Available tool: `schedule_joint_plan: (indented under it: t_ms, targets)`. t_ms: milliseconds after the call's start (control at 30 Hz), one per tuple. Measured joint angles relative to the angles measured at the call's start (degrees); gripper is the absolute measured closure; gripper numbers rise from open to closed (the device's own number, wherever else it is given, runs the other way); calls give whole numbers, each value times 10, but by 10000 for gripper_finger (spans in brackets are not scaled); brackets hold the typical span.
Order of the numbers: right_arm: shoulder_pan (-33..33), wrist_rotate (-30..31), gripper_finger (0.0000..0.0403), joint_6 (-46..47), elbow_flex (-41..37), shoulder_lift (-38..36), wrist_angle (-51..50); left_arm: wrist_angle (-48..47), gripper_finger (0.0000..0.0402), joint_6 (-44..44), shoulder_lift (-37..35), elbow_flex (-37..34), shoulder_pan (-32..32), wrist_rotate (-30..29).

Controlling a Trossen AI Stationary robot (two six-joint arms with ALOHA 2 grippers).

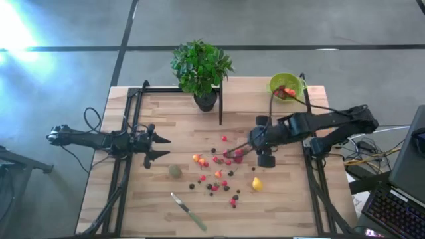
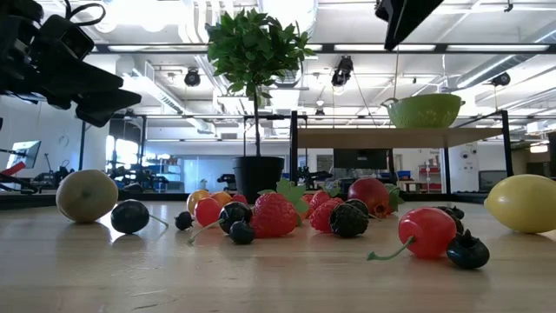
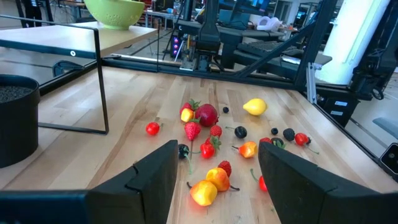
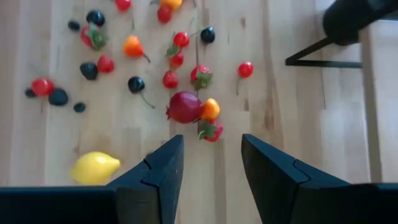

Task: Pick & Place Fruit
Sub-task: Put the strawberry into the green strainer bowl on the shelf

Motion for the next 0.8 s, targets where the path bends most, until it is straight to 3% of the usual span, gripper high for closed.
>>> schedule_joint_plan:
  t_ms: [433, 800]
  targets:
    - [-1, 0, 218, -15, 28, 16, 1, 0, 172, 0, 0, 0, 0, 0]
    - [-1, 0, 235, -18, 29, 16, 39, 0, 172, 0, 0, 0, 0, 0]
